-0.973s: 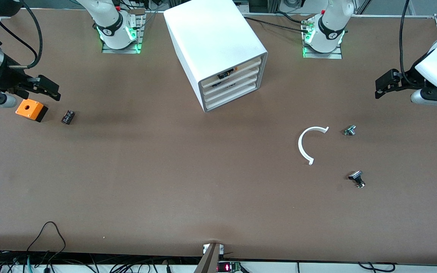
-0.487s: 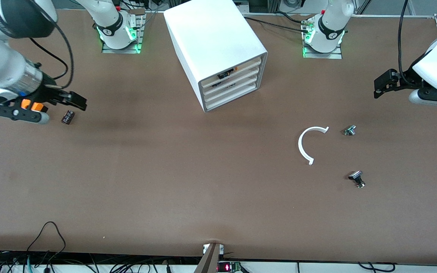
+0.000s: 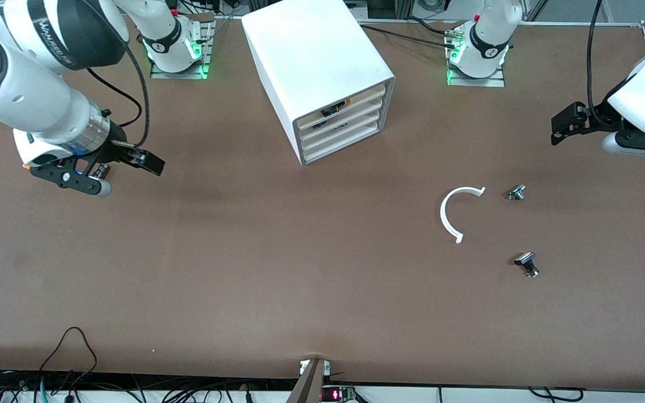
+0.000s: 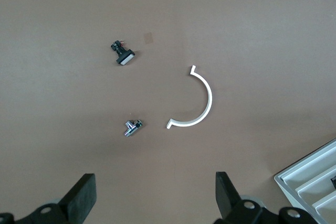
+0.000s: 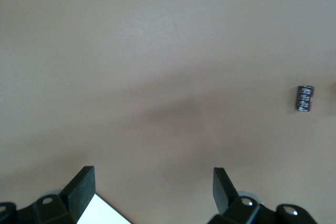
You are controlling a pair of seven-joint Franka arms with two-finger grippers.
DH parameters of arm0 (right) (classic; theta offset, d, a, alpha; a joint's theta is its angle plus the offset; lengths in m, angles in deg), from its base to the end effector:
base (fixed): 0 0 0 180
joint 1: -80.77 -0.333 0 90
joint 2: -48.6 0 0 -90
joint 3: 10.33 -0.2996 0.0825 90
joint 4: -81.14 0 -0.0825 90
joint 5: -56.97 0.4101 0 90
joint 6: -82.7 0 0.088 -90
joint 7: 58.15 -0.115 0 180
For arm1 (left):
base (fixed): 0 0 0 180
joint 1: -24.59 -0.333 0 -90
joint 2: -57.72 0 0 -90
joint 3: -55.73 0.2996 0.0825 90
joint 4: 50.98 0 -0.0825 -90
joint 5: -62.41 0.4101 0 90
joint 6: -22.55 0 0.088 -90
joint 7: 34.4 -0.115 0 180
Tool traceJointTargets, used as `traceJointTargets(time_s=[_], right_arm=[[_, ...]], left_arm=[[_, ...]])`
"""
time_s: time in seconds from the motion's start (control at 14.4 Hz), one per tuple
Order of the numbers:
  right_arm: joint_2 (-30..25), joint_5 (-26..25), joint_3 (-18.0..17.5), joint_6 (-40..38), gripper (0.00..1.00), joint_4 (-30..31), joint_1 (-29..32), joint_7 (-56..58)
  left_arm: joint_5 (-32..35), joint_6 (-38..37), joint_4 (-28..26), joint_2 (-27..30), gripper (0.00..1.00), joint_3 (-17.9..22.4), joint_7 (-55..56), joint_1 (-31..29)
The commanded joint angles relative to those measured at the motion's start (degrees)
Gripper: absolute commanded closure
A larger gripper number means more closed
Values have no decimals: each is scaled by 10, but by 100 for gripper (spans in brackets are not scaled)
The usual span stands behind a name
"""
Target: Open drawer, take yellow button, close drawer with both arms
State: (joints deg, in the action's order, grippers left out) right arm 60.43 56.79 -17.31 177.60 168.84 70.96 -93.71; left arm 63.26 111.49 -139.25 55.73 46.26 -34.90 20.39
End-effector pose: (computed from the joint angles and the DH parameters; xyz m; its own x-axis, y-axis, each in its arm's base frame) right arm 0.6130 0.1785 0.5019 0.9433 -0.3230 -0.0771 -0.3217 -0.9464 0.0283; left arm 0.5863 -0.0508 0.5935 0.9947 -0.1003 -0.0226 -0.1005 -0.9949 -0.0089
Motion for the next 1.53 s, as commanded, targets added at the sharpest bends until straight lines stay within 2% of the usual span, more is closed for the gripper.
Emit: traceJointTargets(time_s=[0.0, 0.21, 0.42, 0.49, 0.7, 0.83, 1.11, 1.32, 1.46], right_arm=[[18, 5, 2, -8, 1, -27, -18, -28], [27, 37, 2, -7, 1, -27, -40, -35], [35, 39, 2, 2, 1, -27, -64, -75], [36, 39, 2, 5, 1, -27, -71, -85], [44, 39, 2, 12, 1, -27, -89, -108], [51, 39, 2, 13, 1, -27, -103, -135], [59, 40, 2, 45, 1, -27, -128, -168], [94, 38, 2, 54, 1, -66, -149, -220], [121, 36, 3, 48, 1, -102, -170, -242]], left_arm=[[-7, -2, -6, 3, 1, 4, -6, 3], [-7, -9, -6, 4, 0, 3, -8, 3], [-22, -50, -10, -9, 0, -5, -13, 10], [-48, -55, -12, -18, 0, -20, -15, 14], [-178, -56, -35, -42, 0, -28, -27, 13], [-290, -37, -82, -48, 0, -28, -80, 13], [-464, 22, -196, -49, 0, -30, -206, 17], [-559, 82, -282, -62, 3, -76, -302, 19], [-609, 111, -312, -83, 13, -110, -347, 19]])
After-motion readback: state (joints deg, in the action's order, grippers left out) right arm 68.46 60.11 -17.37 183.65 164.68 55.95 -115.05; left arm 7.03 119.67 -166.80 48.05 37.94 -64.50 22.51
